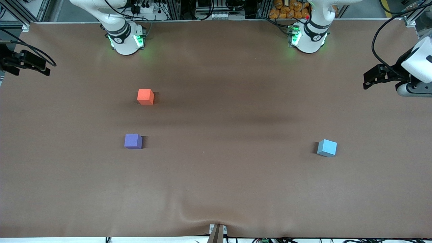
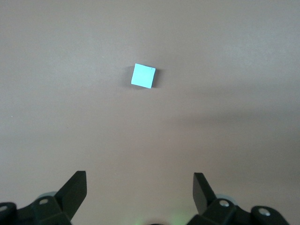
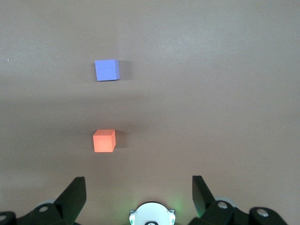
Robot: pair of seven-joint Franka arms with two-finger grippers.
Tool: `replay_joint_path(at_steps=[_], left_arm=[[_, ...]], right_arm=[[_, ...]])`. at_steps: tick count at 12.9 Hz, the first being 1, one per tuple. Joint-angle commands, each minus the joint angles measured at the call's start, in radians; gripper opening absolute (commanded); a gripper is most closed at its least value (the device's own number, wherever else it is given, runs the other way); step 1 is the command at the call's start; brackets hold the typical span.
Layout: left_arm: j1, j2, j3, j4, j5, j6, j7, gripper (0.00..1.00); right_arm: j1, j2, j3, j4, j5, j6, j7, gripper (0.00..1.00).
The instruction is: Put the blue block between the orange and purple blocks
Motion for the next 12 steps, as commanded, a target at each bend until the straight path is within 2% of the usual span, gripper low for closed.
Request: replay_joint_path(at_steps=[1,12], left_arm=[[0.005,-0.004,-0.003,0.007,-0.008,0.014,0.001,1.00],[0.011,0.019,-0.003,0.007,-0.014,0.016,0.001,1.00]], right_arm=[[0.002,-0.007,-0.002,-0.007,-0.006,-0.005,0.016,1.00],[-0.001,-0.007,-0.003,-0.007,0.000,-0.005,0.016,1.00]])
